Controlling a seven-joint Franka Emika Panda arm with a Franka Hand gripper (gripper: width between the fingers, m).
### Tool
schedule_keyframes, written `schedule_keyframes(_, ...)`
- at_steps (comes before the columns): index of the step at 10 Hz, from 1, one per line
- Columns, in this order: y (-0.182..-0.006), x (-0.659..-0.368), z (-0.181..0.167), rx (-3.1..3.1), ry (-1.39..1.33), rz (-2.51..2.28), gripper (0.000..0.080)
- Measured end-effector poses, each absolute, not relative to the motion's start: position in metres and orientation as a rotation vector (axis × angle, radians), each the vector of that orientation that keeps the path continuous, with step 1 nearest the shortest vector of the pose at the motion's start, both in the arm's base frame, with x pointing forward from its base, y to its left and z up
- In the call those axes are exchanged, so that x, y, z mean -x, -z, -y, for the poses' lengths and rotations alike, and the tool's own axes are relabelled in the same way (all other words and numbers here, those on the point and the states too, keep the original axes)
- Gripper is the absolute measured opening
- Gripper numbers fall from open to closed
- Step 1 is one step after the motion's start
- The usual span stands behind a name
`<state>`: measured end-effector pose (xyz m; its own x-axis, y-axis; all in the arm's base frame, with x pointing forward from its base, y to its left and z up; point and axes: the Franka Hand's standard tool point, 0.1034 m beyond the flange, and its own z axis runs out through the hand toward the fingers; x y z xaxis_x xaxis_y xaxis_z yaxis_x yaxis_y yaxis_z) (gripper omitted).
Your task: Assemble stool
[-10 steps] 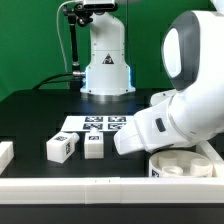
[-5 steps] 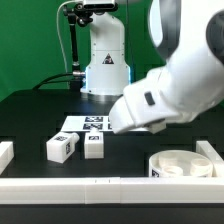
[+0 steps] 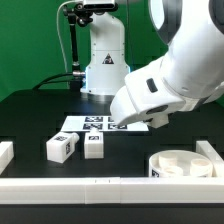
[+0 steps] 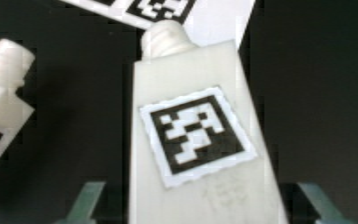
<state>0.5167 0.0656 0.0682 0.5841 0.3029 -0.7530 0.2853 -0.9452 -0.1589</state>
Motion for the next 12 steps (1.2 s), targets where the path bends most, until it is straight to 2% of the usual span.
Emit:
schedule_keyframes(1,-0.071,-0.521,-0.066,2.784,-1.304,0.511,0.0327)
schedule_keyframes(4,-0.103,-0.552,-0.072,2.885,-1.027,0.481,0.0327)
schedule_keyframes(5,-0.108,-0.557,-0.074,2.926,-0.913,0.489,0.0327)
schedule_keyframes(9,-0.107,-0.570,-0.069,3.031,-0.502,0.482,0.0327)
schedule_keyframes(11,-0.113,-0.581,-0.071,3.030,-0.337,0.409,0.0327)
schedule_keyframes(12,-0.115,-0.595,-0.073,3.004,-0.213,0.308,0.0327)
